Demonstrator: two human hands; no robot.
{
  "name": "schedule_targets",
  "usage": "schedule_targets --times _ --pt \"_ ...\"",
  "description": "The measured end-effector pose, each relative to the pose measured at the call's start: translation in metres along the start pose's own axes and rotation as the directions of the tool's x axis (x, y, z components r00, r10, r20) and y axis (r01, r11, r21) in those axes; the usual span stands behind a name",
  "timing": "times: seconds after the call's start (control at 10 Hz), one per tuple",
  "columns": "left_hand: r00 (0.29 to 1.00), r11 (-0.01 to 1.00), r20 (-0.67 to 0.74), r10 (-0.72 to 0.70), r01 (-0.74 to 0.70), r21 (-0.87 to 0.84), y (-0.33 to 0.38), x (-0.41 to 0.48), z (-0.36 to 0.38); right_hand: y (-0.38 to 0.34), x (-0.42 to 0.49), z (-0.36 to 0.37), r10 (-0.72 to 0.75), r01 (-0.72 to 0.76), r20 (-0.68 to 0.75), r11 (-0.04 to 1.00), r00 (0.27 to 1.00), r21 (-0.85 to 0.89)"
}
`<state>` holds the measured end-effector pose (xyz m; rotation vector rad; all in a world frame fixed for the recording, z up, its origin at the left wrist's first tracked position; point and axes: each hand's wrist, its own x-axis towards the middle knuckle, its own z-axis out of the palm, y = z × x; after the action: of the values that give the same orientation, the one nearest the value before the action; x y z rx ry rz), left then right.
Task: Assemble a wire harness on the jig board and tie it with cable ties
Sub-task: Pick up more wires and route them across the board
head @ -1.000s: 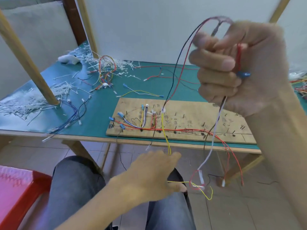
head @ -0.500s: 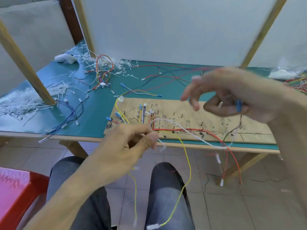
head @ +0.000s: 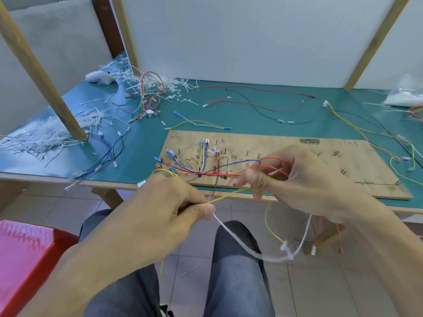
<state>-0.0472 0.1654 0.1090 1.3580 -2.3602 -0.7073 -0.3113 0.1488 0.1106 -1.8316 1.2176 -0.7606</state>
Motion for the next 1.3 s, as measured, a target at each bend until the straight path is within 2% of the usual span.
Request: schedule_targets --times 0.1,0.2,0.3,0.4,0.5,0.6,0.7,0.8,0.9,1.0,1.1,1.2,1.3 --pt "1.000 0.999 -0.030 0.006 -0.008 -0.048 0.010 0.001 0.001 -0.003 -0.002 0.010 -0.046 0.046 0.013 0.999 0.999 -0.010" --pt "0.999 0.999 -0.050 -0.012 0.010 -0.040 0.013 0.004 0.003 -0.006 -0.002 0.028 -0.129 0.129 -0.087 0.992 0.988 -0.010" --pt "0.995 0.977 0.051 -0.091 0.079 0.199 -0.001 -0.006 -0.002 -0.001 0.003 0.014 -0.089 0.100 -0.202 0.994 0.975 0.046" --pt "0.972 0.914 0.209 -0.109 0.016 0.404 -0.019 -0.024 -0.004 0.006 0.008 -0.013 -0.032 0.056 -0.267 0.995 0.963 0.081" --pt "0.909 0.911 0.406 -0.088 -0.092 0.403 -0.031 -0.036 0.003 0.013 0.011 -0.025 -0.036 0.094 -0.361 0.985 0.932 0.144" --pt "0.887 0.983 0.459 -0.037 -0.050 0.175 -0.049 -0.046 0.013 0.019 0.008 -0.022 -0.090 0.186 -0.329 0.944 0.940 0.273" --pt "0.937 0.903 0.342 0.072 0.084 -0.422 -0.066 -0.061 0.021 0.026 0.003 -0.017 -0.137 0.234 -0.268 0.897 0.954 0.376" --pt "0.974 0.645 0.211 0.084 0.108 -0.756 -0.081 -0.063 0.035 0.028 0.001 -0.016 -0.190 0.268 -0.213 0.851 0.959 0.451" --pt "0.974 0.056 0.193 0.115 0.188 -0.981 -0.096 -0.049 0.036 0.031 0.000 -0.014 -0.240 0.282 -0.150 0.842 0.959 0.459" --pt "0.942 -0.242 0.312 0.121 0.333 -0.911 -0.101 -0.027 0.031 0.032 0.001 -0.008 -0.265 0.288 -0.117 0.818 0.957 0.499" --pt "0.896 -0.071 0.445 0.011 0.444 -0.893 -0.097 -0.006 0.034 0.030 0.003 -0.007 -0.315 0.309 -0.090 0.765 0.945 0.565" --pt "0.921 -0.033 0.389 0.020 0.389 -0.921 -0.083 0.007 0.037 0.028 0.005 -0.007 -0.381 0.332 -0.030 0.760 0.924 0.559" --pt "0.975 0.082 0.177 -0.133 0.188 -0.979 -0.084 0.009 0.038 0.033 0.003 -0.010 -0.372 0.335 -0.025 0.803 0.928 0.492"
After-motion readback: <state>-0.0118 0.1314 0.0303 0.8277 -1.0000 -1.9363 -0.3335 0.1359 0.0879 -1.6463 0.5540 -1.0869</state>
